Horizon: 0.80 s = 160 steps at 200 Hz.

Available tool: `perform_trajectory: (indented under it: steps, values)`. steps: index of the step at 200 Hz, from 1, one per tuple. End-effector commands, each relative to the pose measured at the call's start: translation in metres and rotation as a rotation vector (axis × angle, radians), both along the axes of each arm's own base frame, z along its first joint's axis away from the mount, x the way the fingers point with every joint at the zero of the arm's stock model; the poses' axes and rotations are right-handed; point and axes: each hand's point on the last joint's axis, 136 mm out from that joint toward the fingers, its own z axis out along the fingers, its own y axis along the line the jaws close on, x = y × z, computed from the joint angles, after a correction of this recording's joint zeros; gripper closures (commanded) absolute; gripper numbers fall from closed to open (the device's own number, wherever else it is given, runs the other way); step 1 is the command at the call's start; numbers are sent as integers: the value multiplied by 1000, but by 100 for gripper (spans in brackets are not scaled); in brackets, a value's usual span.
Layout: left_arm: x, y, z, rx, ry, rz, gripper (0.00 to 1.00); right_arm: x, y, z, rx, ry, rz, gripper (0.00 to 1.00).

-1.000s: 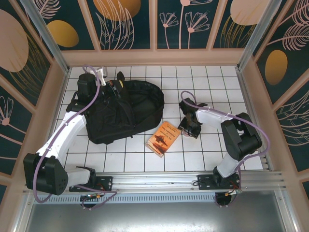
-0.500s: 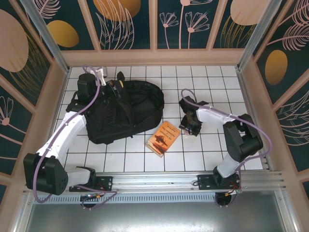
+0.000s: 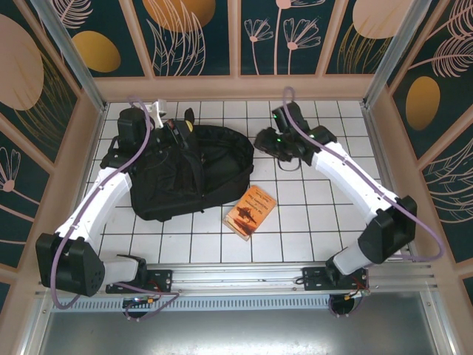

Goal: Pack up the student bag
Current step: Place the personal item in the student bag.

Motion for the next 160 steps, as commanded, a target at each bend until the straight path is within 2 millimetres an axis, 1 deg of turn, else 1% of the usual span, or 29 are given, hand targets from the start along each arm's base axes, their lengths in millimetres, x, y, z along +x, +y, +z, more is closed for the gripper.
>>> perform_trajectory:
  steps: [1, 20, 45, 58, 69, 82, 97, 117, 137, 160]
  values:
    - [-2, -7, 52, -66, -104, -51, 100, 5, 56, 3, 47, -14, 159, 51]
    - [-4, -8, 60, -70, -111, -60, 100, 8, 96, -2, 52, 9, 241, 51]
    - [-7, -9, 71, -82, -121, -74, 100, 8, 149, -18, 77, 71, 346, 50]
    - [-9, -9, 77, -86, -131, -76, 100, 5, 172, -26, 98, 107, 375, 50]
    - [-12, -8, 83, -88, -143, -73, 100, 1, 191, -28, 130, 130, 399, 49]
    - [-14, -7, 89, -85, -156, -67, 100, -6, 209, -31, 178, 168, 427, 44]
    - [-17, -4, 96, -78, -175, -55, 100, -11, 219, -33, 205, 192, 439, 35]
    - [-18, 0, 101, -54, -192, -33, 100, -13, 217, -29, 202, 179, 436, 26]
    - [-17, 2, 100, -47, -191, -21, 100, -13, 210, -20, 194, 154, 431, 22]
    - [-15, 3, 96, -42, -188, -11, 100, -14, 199, -14, 159, 128, 426, 22]
